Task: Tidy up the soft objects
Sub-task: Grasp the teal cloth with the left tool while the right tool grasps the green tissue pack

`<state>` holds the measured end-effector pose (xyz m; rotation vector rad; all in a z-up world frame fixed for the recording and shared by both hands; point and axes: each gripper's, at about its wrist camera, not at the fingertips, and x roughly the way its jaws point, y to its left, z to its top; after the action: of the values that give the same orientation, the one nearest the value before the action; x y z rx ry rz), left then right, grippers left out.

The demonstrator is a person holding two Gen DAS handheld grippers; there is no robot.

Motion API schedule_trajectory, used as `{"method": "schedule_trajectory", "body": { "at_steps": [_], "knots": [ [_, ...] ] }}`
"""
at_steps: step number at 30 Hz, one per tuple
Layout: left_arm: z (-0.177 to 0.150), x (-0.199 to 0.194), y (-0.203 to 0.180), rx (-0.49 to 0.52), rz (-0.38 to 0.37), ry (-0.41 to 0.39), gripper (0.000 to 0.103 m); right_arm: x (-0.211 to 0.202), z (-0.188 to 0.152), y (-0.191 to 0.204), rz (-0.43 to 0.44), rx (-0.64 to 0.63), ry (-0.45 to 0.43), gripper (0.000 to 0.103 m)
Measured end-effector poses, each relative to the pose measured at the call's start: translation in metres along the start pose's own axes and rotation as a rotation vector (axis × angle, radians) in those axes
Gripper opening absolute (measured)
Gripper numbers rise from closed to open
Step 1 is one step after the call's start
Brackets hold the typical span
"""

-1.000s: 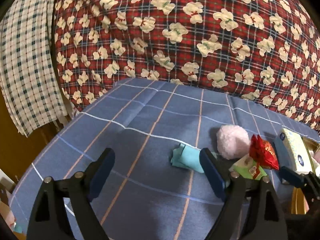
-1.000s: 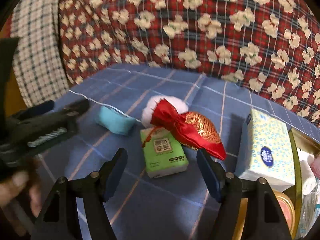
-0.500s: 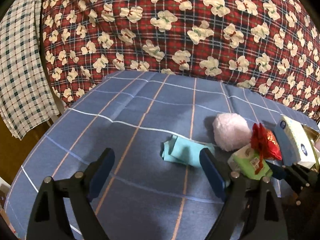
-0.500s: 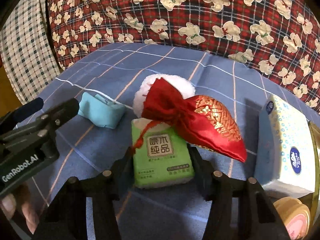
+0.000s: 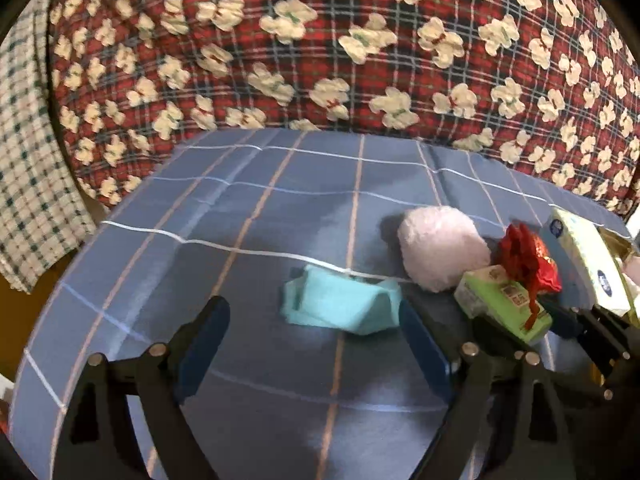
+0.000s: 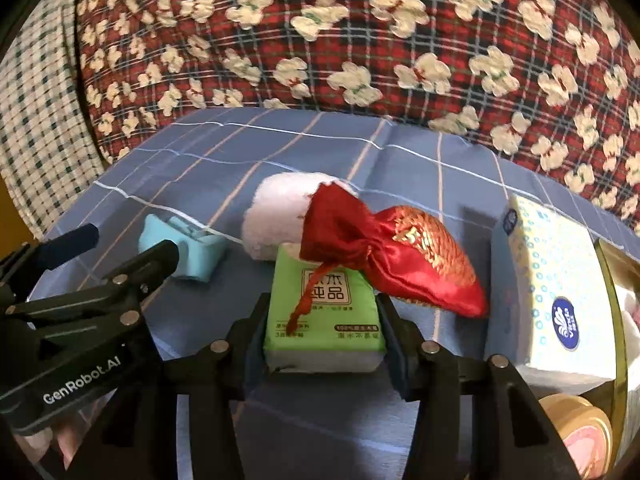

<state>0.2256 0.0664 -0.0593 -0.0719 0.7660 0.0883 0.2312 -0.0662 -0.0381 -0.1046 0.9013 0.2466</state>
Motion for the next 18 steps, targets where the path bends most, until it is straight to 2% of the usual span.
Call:
{"method": "schedule_trajectory", "body": {
  "at_steps": [2, 4, 6, 7, 8, 9, 13, 18],
  "knots": [
    [0.001, 0.006, 0.001, -0.007, -0.025, 0.023, 0.085, -0.003, 0.000, -0.001, -0.011, 0.006, -0.012, 0.053],
    [0.001, 0.013, 0.002, -0.015, -0.073, 0.062, 0.058, -0.008, -0.001, 0.006, -0.032, -0.027, -0.036, 0.053],
    [0.001, 0.016, 0.003, -0.024, -0.088, 0.076, 0.047, -0.014, -0.003, 0.016, -0.061, -0.078, -0.064, 0.052],
    [0.000, 0.016, 0.004, -0.030, -0.098, 0.080, 0.027, -0.016, -0.003, 0.020, -0.075, -0.097, -0.078, 0.052],
    [-0.001, 0.019, 0.003, -0.023, -0.109, 0.097, 0.017, -0.019, -0.003, 0.022, -0.085, -0.108, -0.093, 0.052],
    [-0.002, 0.020, 0.001, -0.014, -0.113, 0.105, 0.011, -0.022, -0.003, 0.022, -0.086, -0.108, -0.107, 0.052],
    [-0.003, 0.010, -0.004, 0.009, -0.099, 0.064, 0.005, -0.029, -0.002, 0.008, -0.065, -0.038, -0.138, 0.052],
    [-0.002, 0.002, -0.003, 0.011, -0.093, 0.022, 0.004, -0.030, -0.002, 0.001, -0.053, 0.006, -0.147, 0.052]
  ]
}}
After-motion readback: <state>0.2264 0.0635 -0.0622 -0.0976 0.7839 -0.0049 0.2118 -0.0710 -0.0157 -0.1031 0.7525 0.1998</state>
